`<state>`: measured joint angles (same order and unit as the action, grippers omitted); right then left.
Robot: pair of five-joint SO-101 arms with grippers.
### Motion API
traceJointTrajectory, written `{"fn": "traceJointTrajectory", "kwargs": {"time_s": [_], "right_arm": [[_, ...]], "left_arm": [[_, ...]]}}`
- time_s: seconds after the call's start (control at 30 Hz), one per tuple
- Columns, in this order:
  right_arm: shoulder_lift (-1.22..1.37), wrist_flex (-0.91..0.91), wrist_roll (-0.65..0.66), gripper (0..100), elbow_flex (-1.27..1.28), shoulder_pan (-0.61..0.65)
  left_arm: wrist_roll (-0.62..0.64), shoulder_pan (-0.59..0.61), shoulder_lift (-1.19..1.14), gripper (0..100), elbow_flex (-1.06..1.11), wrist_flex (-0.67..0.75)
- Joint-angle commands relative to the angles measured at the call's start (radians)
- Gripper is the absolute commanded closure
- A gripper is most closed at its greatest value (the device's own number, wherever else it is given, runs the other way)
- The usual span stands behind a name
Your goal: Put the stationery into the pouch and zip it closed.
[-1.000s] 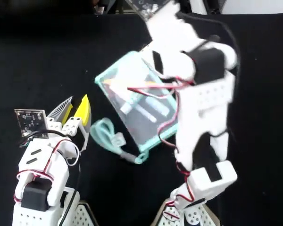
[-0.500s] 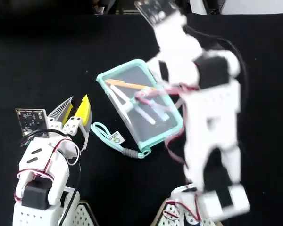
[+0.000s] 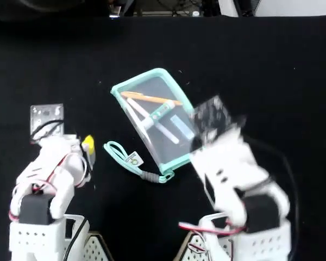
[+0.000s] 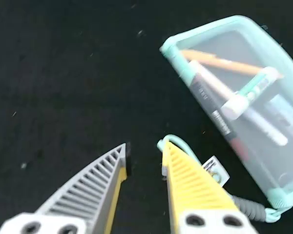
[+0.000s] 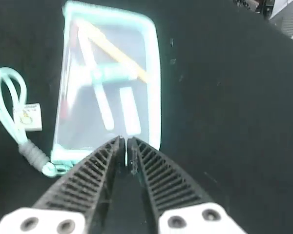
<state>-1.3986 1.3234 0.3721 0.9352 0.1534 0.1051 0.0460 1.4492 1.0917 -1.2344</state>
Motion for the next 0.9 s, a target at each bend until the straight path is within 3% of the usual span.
{"fn": "traceJointTrajectory", "kwargs": {"time_s": [0.0,0.13,0.23,0.4,0.63,0.87], "right_arm": [[-0.278,-0.094,0.0,98.5,0.266,-0.048],[-0.501,-0.153,0.0,98.4,0.518,-0.081],[-0.463,-0.175,-0.008,98.4,0.633,-0.084],[-0.452,-0.201,-0.009,98.4,0.753,-0.086],[-0.456,-0.064,-0.015,98.5,0.751,-0.087],[-0.456,-0.055,-0.351,98.4,0.742,-0.087]], "left_arm": [[-0.006,0.018,0.097,87,0.054,-0.055],[-0.008,0.018,0.264,86,0.234,-0.026],[-0.008,0.019,0.388,87,0.4,0.052],[-0.008,0.021,0.353,87,0.489,0.072],[-0.011,0.018,0.37,87,0.608,0.074],[-0.218,0.021,0.37,87,0.608,0.006]]}}
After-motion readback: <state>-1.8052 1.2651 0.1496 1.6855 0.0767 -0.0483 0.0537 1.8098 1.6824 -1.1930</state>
